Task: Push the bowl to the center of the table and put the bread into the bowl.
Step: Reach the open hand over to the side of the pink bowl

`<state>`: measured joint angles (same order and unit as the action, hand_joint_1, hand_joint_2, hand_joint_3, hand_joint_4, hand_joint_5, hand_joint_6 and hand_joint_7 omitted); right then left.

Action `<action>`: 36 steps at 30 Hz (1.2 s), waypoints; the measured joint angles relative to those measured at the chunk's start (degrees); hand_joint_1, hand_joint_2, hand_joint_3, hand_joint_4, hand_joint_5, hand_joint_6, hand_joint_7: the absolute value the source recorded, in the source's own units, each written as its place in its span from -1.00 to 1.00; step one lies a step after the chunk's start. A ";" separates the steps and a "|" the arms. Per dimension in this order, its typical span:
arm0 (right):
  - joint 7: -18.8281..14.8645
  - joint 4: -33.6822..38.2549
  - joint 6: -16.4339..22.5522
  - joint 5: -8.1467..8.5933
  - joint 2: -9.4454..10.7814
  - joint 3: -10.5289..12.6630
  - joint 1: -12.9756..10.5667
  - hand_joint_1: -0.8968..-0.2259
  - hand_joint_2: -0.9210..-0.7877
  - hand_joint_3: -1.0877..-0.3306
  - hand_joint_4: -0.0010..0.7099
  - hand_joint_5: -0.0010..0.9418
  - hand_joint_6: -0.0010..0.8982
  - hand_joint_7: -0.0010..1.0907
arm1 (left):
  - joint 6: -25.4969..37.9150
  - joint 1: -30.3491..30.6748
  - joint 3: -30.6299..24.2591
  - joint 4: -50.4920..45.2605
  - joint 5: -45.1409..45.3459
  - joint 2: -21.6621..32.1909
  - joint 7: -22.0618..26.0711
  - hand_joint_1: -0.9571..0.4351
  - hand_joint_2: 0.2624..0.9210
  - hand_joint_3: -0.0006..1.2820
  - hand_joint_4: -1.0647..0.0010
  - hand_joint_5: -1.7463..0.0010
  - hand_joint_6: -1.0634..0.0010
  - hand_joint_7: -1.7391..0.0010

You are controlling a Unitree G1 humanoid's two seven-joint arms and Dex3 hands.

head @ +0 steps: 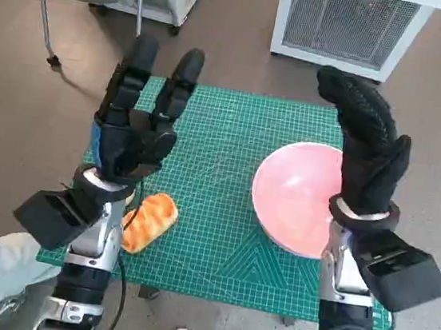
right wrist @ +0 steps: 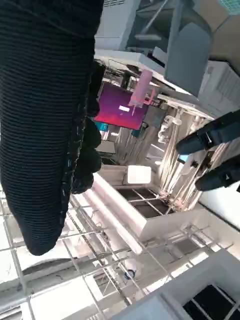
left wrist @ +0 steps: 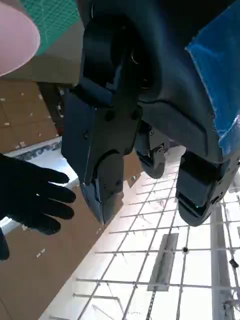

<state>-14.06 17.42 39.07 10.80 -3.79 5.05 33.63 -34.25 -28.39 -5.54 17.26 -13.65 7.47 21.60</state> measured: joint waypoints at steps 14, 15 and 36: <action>-0.02 0.75 0.54 0.27 -0.16 0.62 0.00 0.11 -1.00 -0.24 -0.21 -1.00 -1.00 0.30 | -0.32 -0.77 0.01 0.84 -0.02 -0.52 0.94 0.25 1.00 -0.62 0.41 1.00 0.19 1.00; -0.02 0.76 0.55 0.27 -0.16 0.62 0.00 0.12 -1.00 -0.24 -0.21 -1.00 -1.00 0.30 | -0.36 -0.78 0.01 0.97 -0.03 -0.53 1.03 0.25 1.00 -0.62 0.41 1.00 0.19 1.00; 0.72 13.30 6.62 2.52 -4.83 8.81 -0.26 0.15 -1.00 -0.19 -0.20 -0.99 -1.00 0.28 | -0.45 -0.87 -0.33 1.63 -0.34 -0.75 1.63 0.25 1.00 -0.61 0.41 1.00 0.19 1.00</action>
<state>-13.34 30.72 45.69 13.33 -8.63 13.87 33.37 -34.71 -29.26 -5.87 18.89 -14.00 6.72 23.23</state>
